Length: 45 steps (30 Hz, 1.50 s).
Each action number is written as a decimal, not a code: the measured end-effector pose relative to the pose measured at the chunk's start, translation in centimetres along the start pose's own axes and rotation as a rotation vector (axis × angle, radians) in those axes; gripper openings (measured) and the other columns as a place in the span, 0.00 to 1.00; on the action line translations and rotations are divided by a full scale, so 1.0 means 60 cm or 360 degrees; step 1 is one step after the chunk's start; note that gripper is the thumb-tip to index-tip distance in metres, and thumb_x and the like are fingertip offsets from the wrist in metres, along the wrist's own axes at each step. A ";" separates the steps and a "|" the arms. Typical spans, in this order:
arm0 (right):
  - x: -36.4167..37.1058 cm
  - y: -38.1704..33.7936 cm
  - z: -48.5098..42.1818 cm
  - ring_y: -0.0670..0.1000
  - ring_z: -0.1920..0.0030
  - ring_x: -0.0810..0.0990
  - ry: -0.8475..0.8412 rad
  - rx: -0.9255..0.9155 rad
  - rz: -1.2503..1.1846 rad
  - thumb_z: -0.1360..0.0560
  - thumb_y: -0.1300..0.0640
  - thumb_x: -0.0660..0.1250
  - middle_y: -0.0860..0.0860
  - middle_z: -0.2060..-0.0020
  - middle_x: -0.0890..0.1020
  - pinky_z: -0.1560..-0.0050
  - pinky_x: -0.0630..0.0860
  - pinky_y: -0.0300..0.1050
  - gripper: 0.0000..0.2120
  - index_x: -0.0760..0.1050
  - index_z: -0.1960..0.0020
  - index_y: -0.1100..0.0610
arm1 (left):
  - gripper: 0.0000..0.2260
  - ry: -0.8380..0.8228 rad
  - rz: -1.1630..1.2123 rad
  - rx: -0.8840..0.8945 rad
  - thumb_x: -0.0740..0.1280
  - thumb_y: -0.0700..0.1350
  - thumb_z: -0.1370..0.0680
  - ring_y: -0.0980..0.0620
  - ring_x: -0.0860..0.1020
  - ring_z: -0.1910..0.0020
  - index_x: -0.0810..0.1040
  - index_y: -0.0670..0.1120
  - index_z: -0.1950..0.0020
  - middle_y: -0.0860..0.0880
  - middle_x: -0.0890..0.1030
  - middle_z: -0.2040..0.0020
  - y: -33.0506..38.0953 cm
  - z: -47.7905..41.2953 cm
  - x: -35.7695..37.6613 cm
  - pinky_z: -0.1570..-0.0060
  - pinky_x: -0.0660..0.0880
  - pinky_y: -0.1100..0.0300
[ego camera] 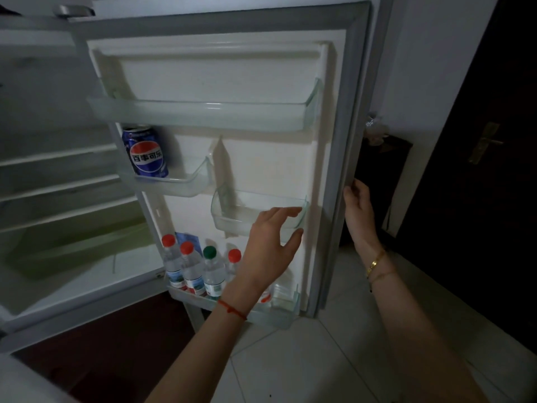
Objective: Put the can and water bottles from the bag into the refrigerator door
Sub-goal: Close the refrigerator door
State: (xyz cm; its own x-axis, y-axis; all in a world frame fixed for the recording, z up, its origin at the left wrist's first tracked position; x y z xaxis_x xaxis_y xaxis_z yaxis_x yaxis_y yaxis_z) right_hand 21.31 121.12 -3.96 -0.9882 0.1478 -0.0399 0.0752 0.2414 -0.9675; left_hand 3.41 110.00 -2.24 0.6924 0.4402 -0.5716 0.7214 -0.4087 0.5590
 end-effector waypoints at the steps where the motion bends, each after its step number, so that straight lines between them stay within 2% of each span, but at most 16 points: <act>1: -0.001 -0.001 0.008 0.42 0.46 0.73 0.0005 -0.0011 0.0003 0.18 0.53 0.56 0.45 0.42 0.72 0.49 0.68 0.28 0.21 0.61 0.26 0.54 | 0.15 0.0029 0.0019 0.0006 0.69 0.43 0.23 0.51 0.77 0.42 0.79 0.47 0.36 0.50 0.82 0.43 0.003 0.005 -0.004 0.40 0.69 0.64; 3: -0.004 -0.006 0.028 0.33 0.53 0.74 0.0034 -0.0060 0.0027 0.18 0.56 0.57 0.42 0.47 0.74 0.58 0.68 0.19 0.19 0.63 0.28 0.56 | 0.15 0.0058 0.0041 0.0012 0.69 0.43 0.23 0.53 0.78 0.43 0.79 0.47 0.36 0.51 0.82 0.43 0.011 0.017 -0.012 0.40 0.69 0.67; 6: -0.010 -0.012 0.063 0.27 0.54 0.74 0.0120 -0.0183 0.0092 0.19 0.59 0.59 0.44 0.47 0.76 0.57 0.67 0.17 0.15 0.66 0.33 0.59 | 0.14 0.0093 0.0074 0.0031 0.69 0.42 0.23 0.54 0.78 0.43 0.80 0.47 0.38 0.52 0.82 0.44 0.023 0.042 -0.023 0.41 0.70 0.69; 12: -0.006 -0.032 0.149 0.35 0.54 0.75 0.0190 -0.0367 0.0174 0.20 0.60 0.61 0.45 0.53 0.75 0.55 0.69 0.20 0.08 0.68 0.42 0.58 | 0.12 0.0276 0.0156 0.0065 0.69 0.38 0.23 0.53 0.79 0.43 0.82 0.46 0.40 0.52 0.83 0.45 0.046 0.106 -0.072 0.41 0.75 0.59; 15: 0.001 -0.051 0.204 0.32 0.56 0.74 0.0267 -0.0520 0.0227 0.21 0.61 0.62 0.46 0.56 0.74 0.55 0.67 0.20 0.05 0.68 0.47 0.56 | 0.11 0.0383 0.0170 0.0085 0.69 0.38 0.23 0.54 0.78 0.43 0.82 0.46 0.41 0.53 0.83 0.46 0.053 0.140 -0.107 0.42 0.76 0.55; 19: 0.018 -0.068 0.282 0.31 0.56 0.74 0.0287 -0.0709 0.0303 0.22 0.64 0.64 0.51 0.56 0.75 0.55 0.67 0.21 0.06 0.70 0.47 0.64 | 0.11 0.0415 0.0174 0.0125 0.69 0.38 0.23 0.53 0.78 0.43 0.82 0.46 0.41 0.52 0.83 0.46 0.061 0.180 -0.147 0.43 0.76 0.53; 25: 0.060 -0.092 0.393 0.45 0.56 0.77 0.0239 -0.0776 0.0291 0.23 0.61 0.65 0.54 0.55 0.77 0.54 0.70 0.25 0.08 0.70 0.47 0.63 | 0.12 0.0350 0.0173 0.0115 0.70 0.39 0.23 0.55 0.78 0.42 0.80 0.46 0.40 0.52 0.82 0.44 0.066 0.251 -0.209 0.40 0.75 0.57; 30: 0.115 -0.118 0.496 0.54 0.53 0.79 0.0256 -0.0852 0.0335 0.23 0.55 0.66 0.55 0.54 0.79 0.51 0.77 0.42 0.11 0.71 0.48 0.62 | 0.13 0.0415 0.0240 -0.0010 0.70 0.38 0.23 0.56 0.78 0.42 0.79 0.44 0.39 0.52 0.81 0.44 0.055 0.328 -0.290 0.40 0.74 0.62; 35: 0.182 -0.145 0.584 0.54 0.54 0.79 0.0216 -0.0922 0.0361 0.25 0.54 0.69 0.52 0.55 0.79 0.52 0.78 0.53 0.11 0.72 0.49 0.60 | 0.17 0.0449 0.0280 -0.0141 0.71 0.39 0.24 0.56 0.79 0.43 0.76 0.46 0.36 0.52 0.79 0.41 0.027 0.398 -0.366 0.41 0.75 0.62; 41: 0.267 -0.172 0.661 0.52 0.55 0.80 0.0090 -0.0928 0.0263 0.27 0.52 0.72 0.51 0.56 0.80 0.53 0.79 0.50 0.14 0.74 0.51 0.61 | 0.22 0.0504 0.0236 -0.0219 0.71 0.41 0.24 0.57 0.78 0.39 0.72 0.47 0.30 0.52 0.77 0.36 0.006 0.461 -0.454 0.39 0.75 0.60; 45: 0.329 -0.188 0.700 0.50 0.55 0.81 -0.0069 -0.0941 0.0193 0.29 0.54 0.74 0.48 0.56 0.79 0.53 0.79 0.41 0.14 0.74 0.51 0.60 | 0.23 0.0535 0.0130 -0.0223 0.71 0.41 0.24 0.53 0.74 0.35 0.71 0.47 0.30 0.52 0.70 0.32 -0.020 0.490 -0.504 0.35 0.74 0.56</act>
State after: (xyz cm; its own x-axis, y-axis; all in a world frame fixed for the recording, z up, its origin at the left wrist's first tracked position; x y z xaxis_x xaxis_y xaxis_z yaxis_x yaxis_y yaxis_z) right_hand -4.62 81.03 -4.30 -0.9715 0.1714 -0.1637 0.2370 0.7192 -0.6531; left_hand -18.01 73.68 -3.28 0.6880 0.6580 -0.3059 0.6394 -0.3503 0.6845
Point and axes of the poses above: each hand's wrist, its own z-axis away from the middle knuckle, its own x-axis out of the palm, y = z × x, the point moved 6 cm from there along -z, towards the middle knuckle
